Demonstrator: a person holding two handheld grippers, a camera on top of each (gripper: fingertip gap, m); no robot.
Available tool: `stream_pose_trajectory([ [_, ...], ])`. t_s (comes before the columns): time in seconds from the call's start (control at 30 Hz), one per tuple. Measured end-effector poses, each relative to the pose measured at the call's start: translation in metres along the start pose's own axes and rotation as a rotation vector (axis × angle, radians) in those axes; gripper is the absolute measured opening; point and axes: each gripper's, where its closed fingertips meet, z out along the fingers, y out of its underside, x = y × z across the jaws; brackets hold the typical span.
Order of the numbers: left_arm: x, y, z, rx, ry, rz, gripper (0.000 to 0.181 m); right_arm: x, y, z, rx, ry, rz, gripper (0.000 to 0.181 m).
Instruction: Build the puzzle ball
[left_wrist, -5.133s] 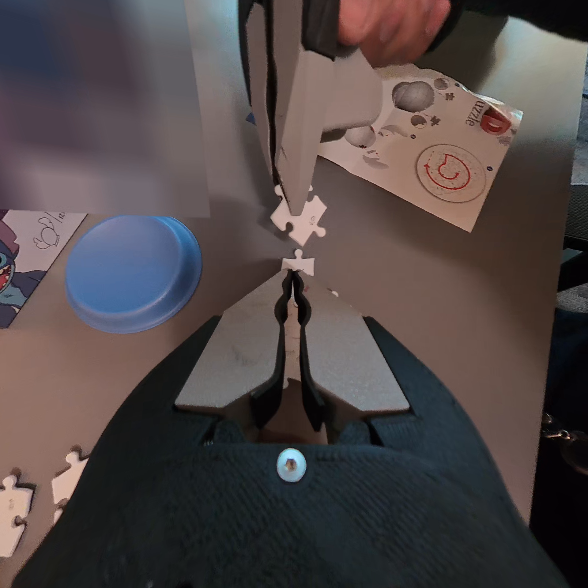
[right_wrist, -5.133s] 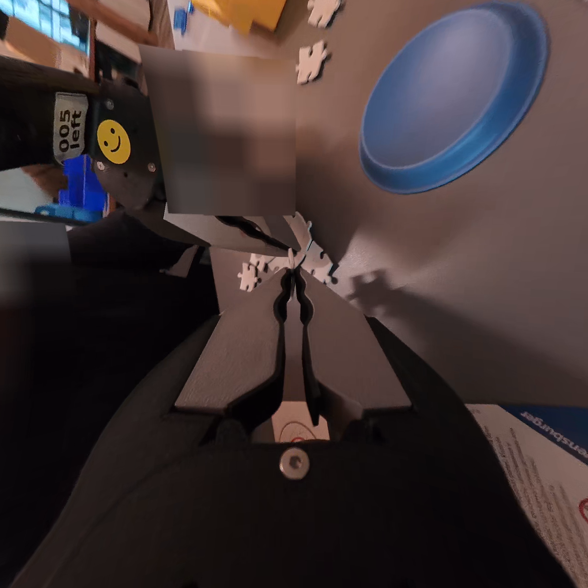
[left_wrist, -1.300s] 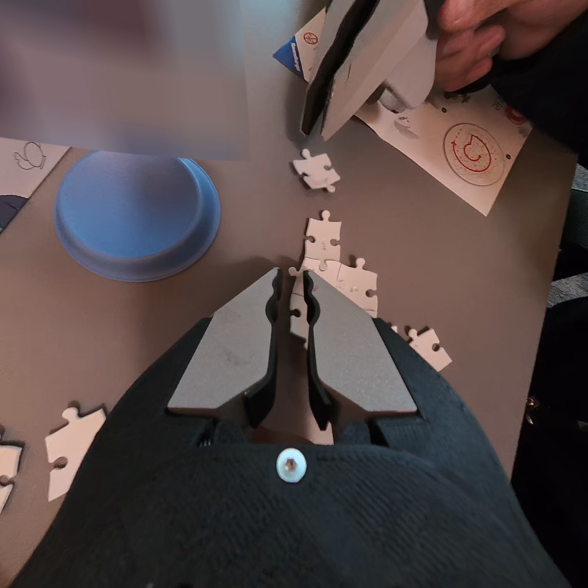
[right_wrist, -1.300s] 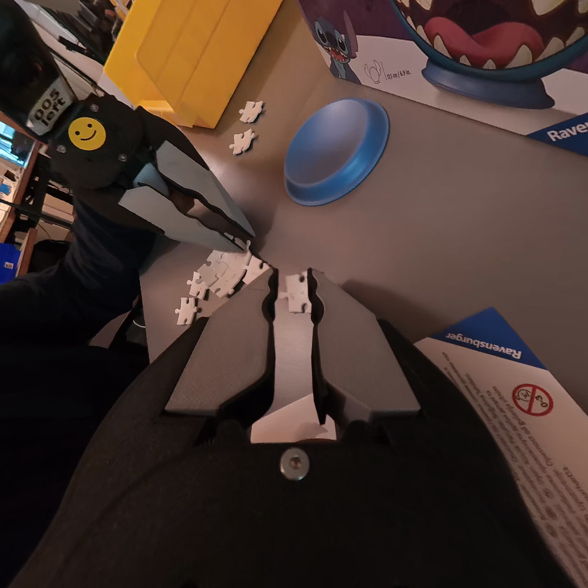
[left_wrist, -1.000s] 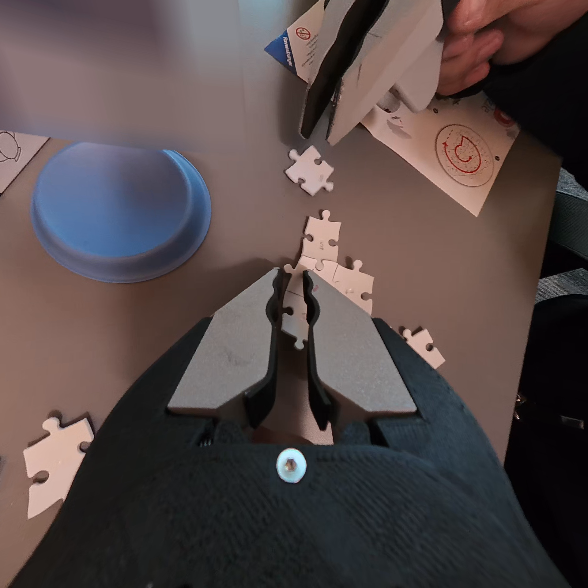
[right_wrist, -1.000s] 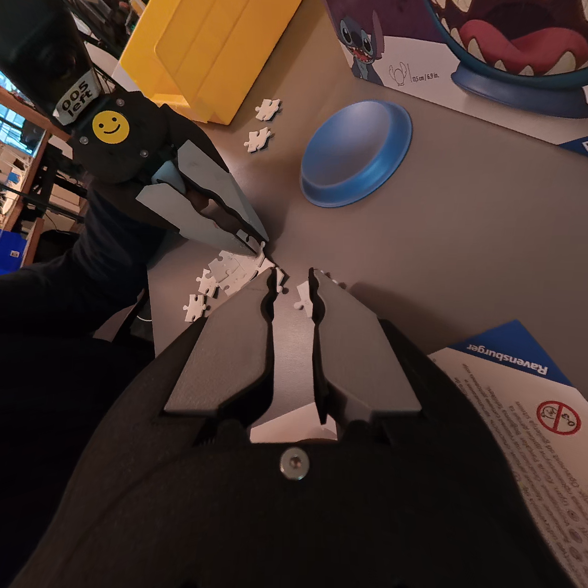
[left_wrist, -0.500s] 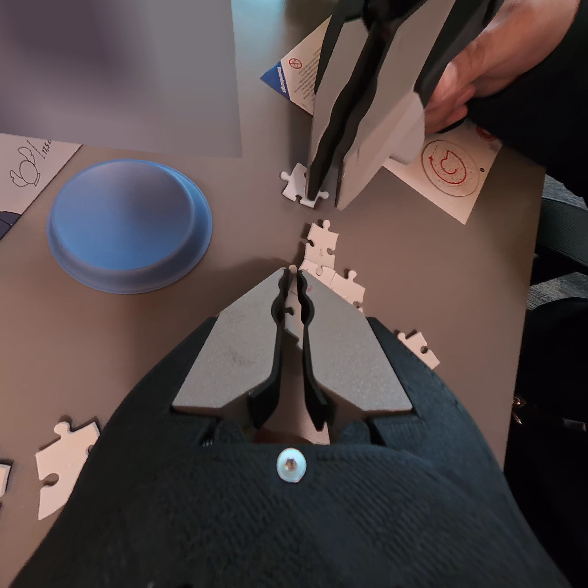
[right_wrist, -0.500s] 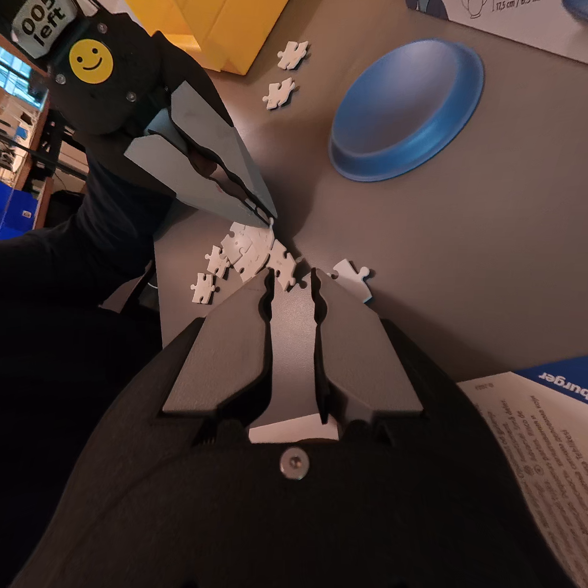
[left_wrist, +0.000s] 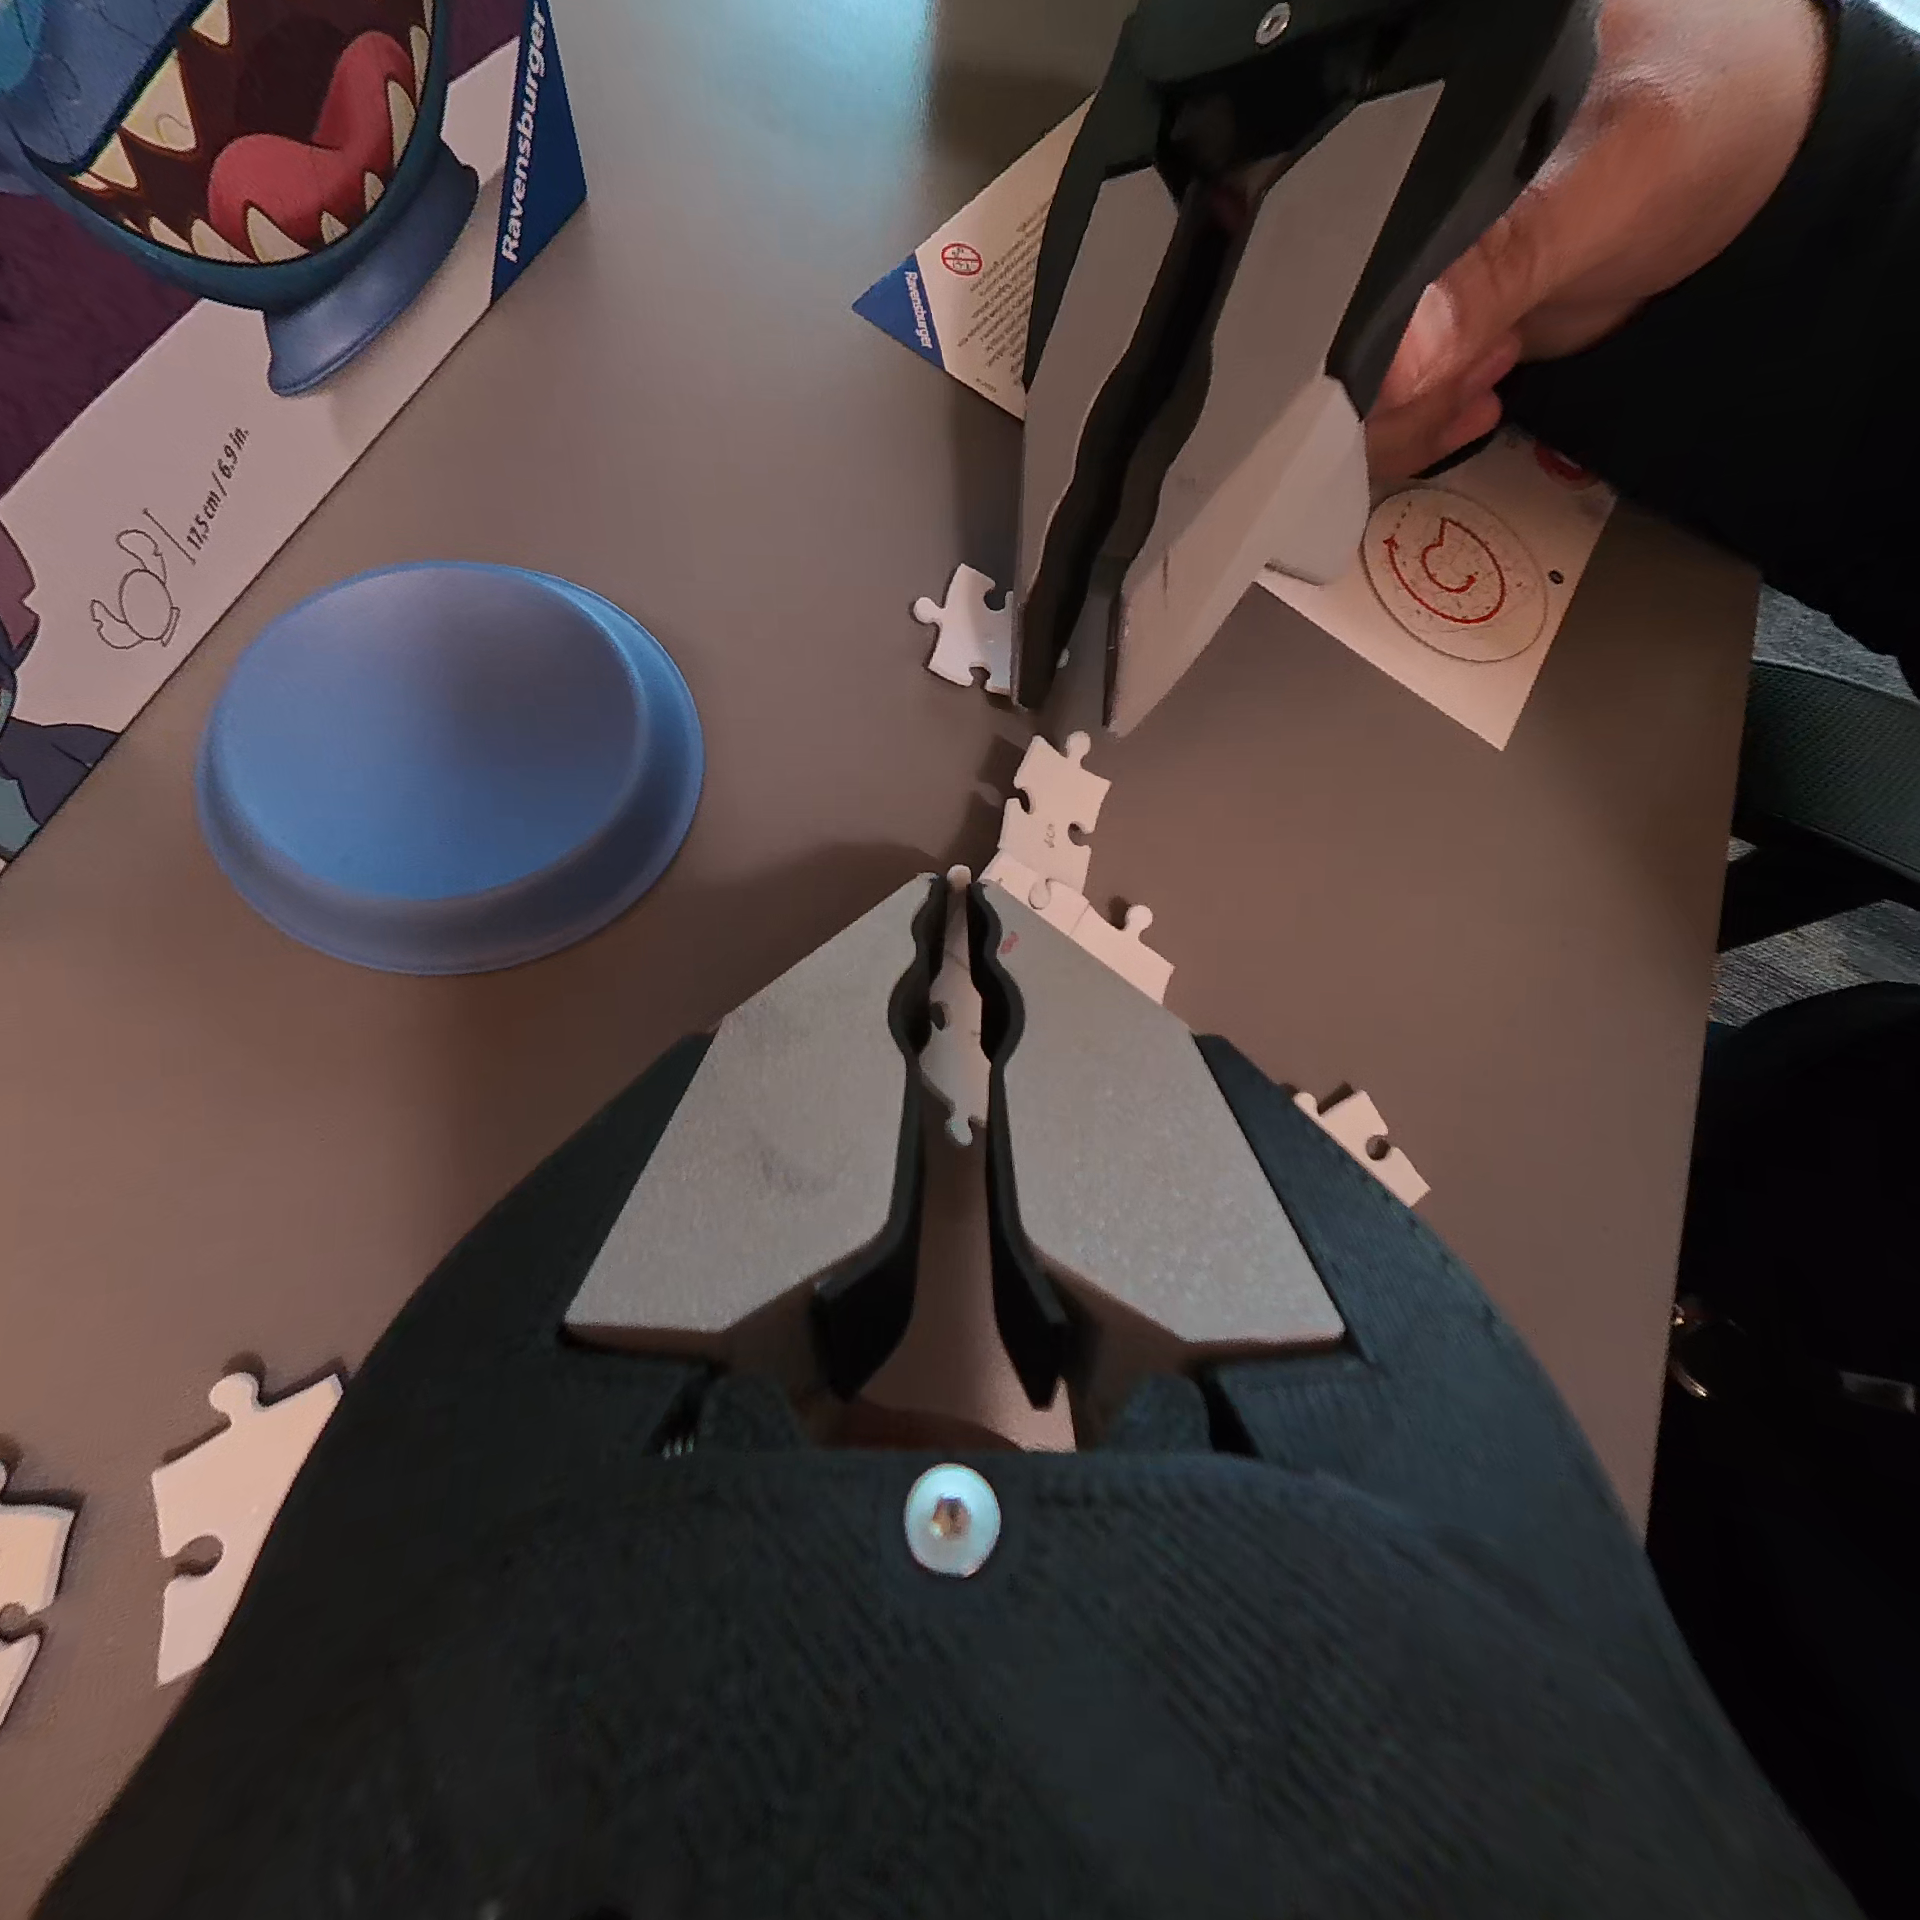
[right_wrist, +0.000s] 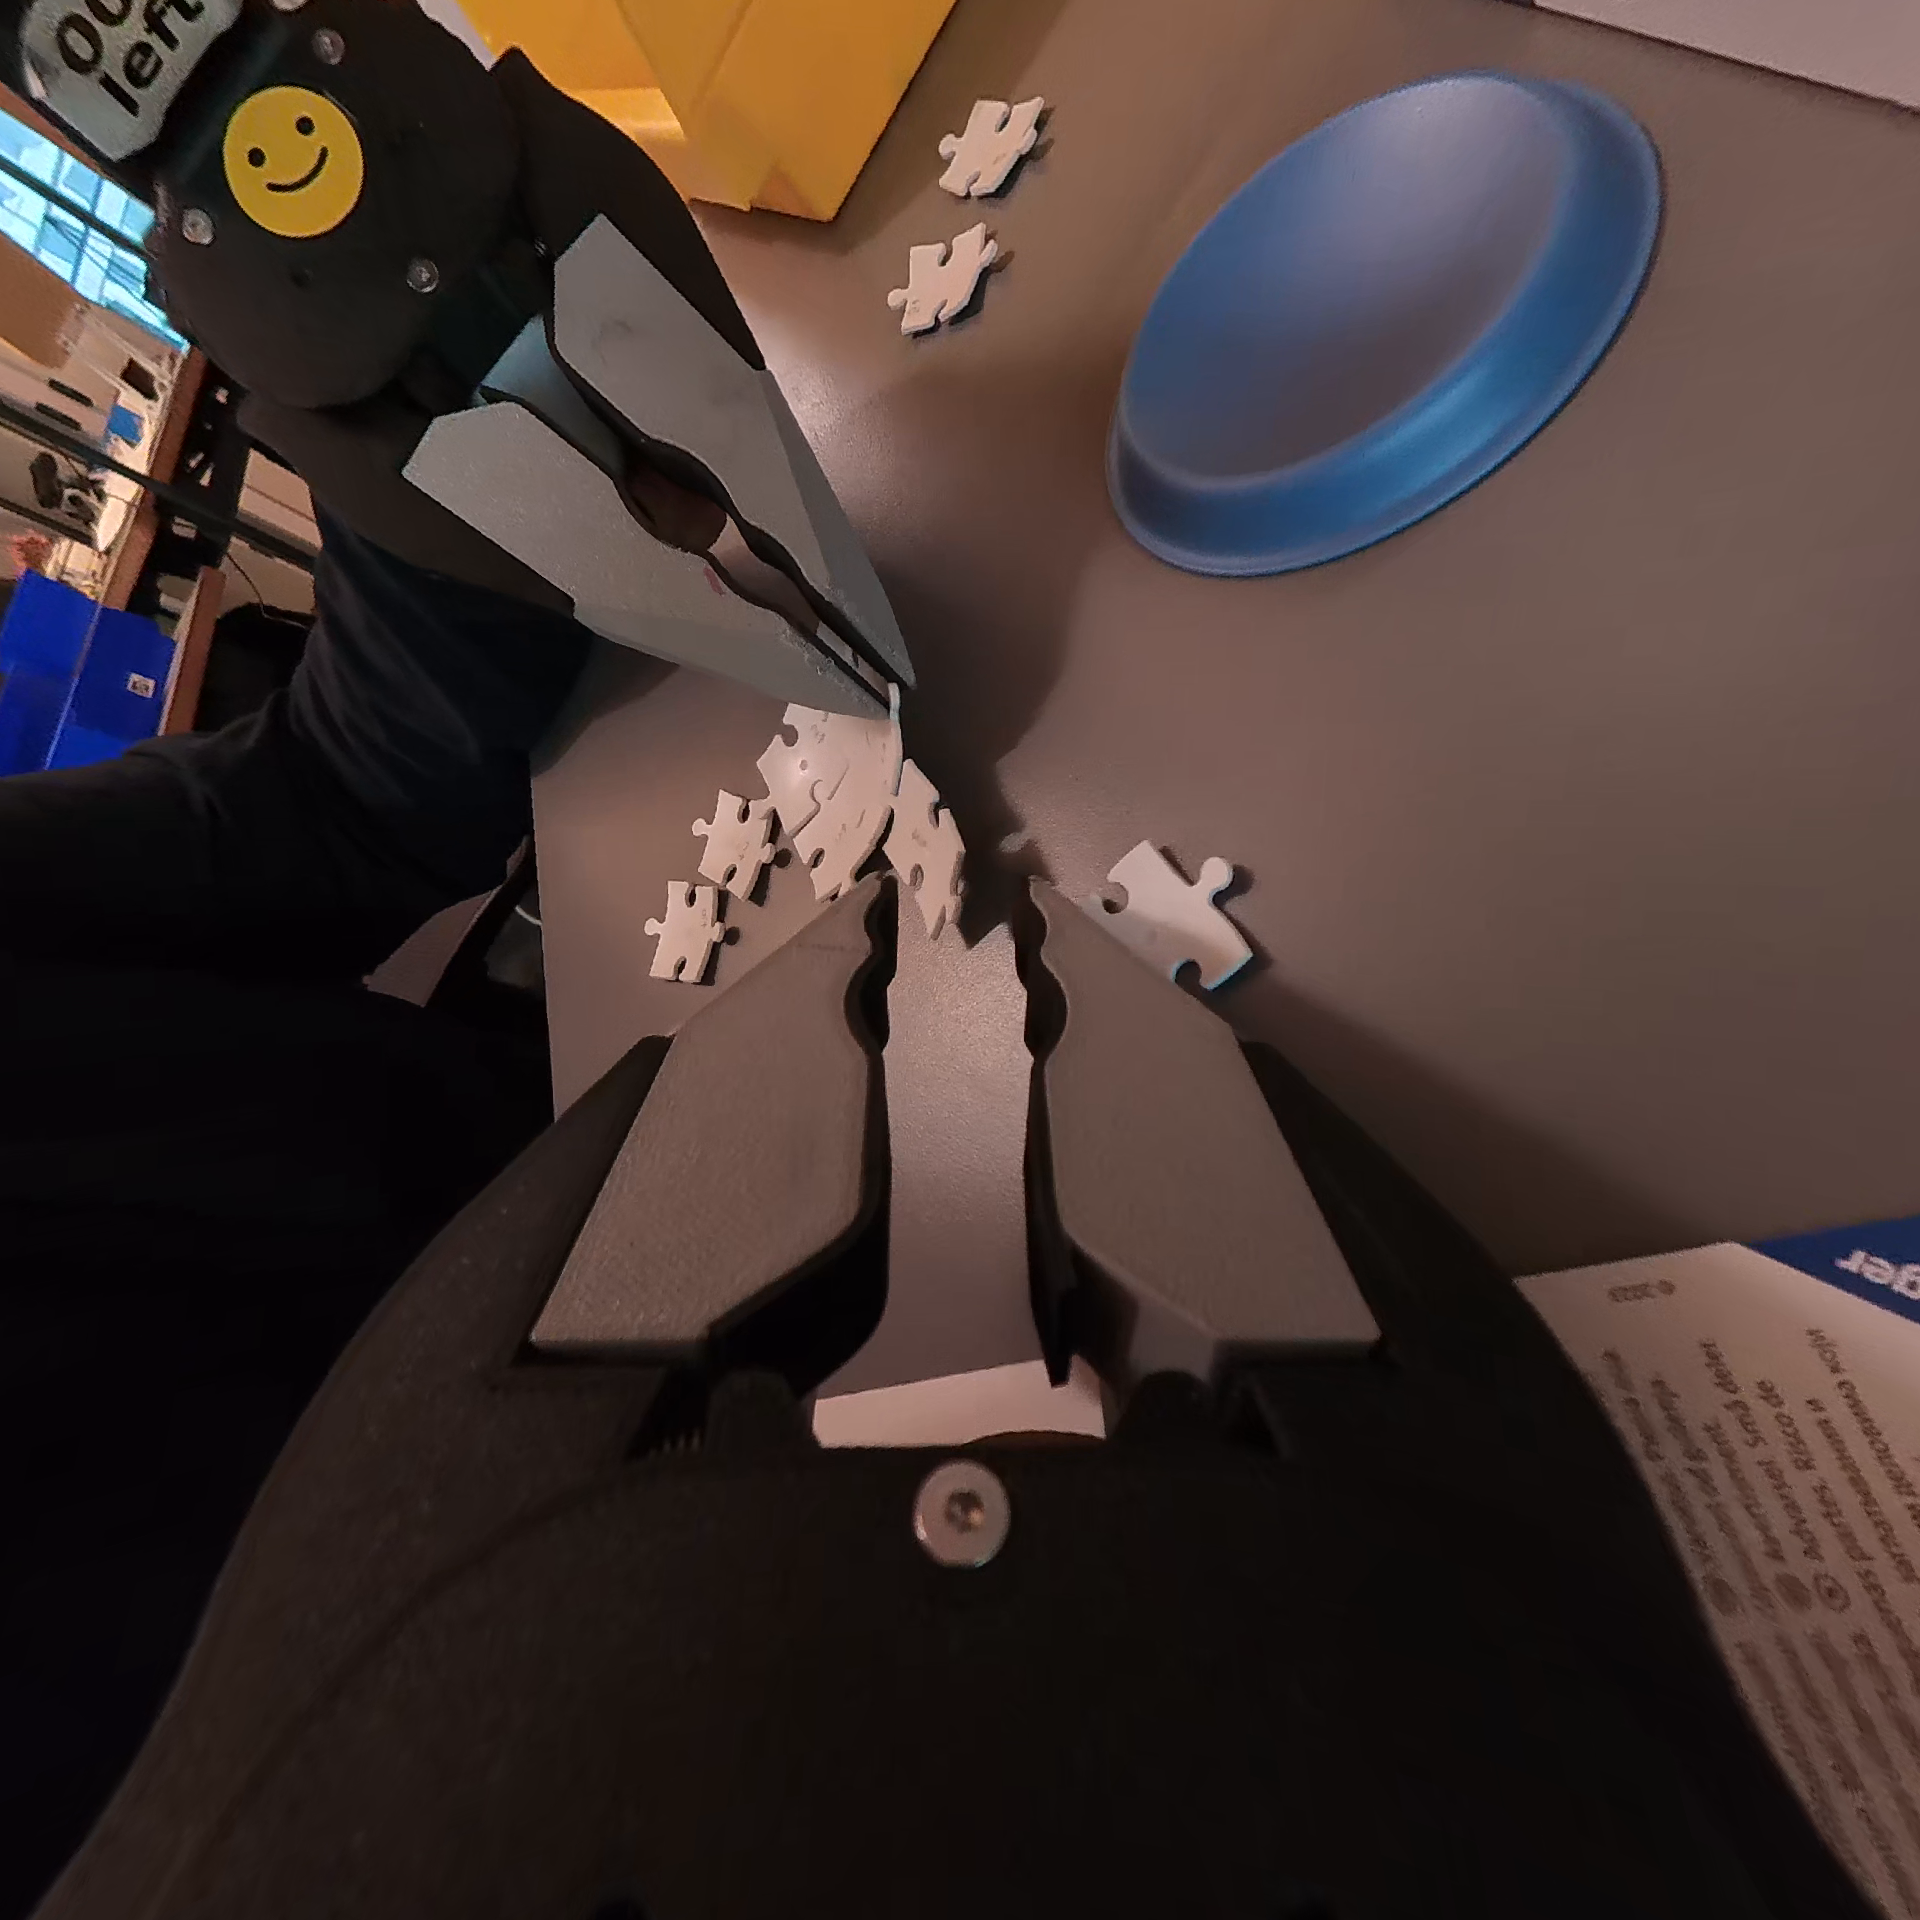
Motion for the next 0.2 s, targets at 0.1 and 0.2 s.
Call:
stream_pose_trajectory([
  [0.1, 0.0, 0.0, 0.0, 0.001, -0.001, 0.0, 0.002, 0.0, -0.007, -0.007, 0.038, 0.001, 0.001, 0.019],
  [0.2, 0.0, 0.0, 0.0, 0.001, -0.002, 0.001, 0.002, -0.001, -0.015, -0.016, 0.087, -0.012, 0.01, 0.018],
])
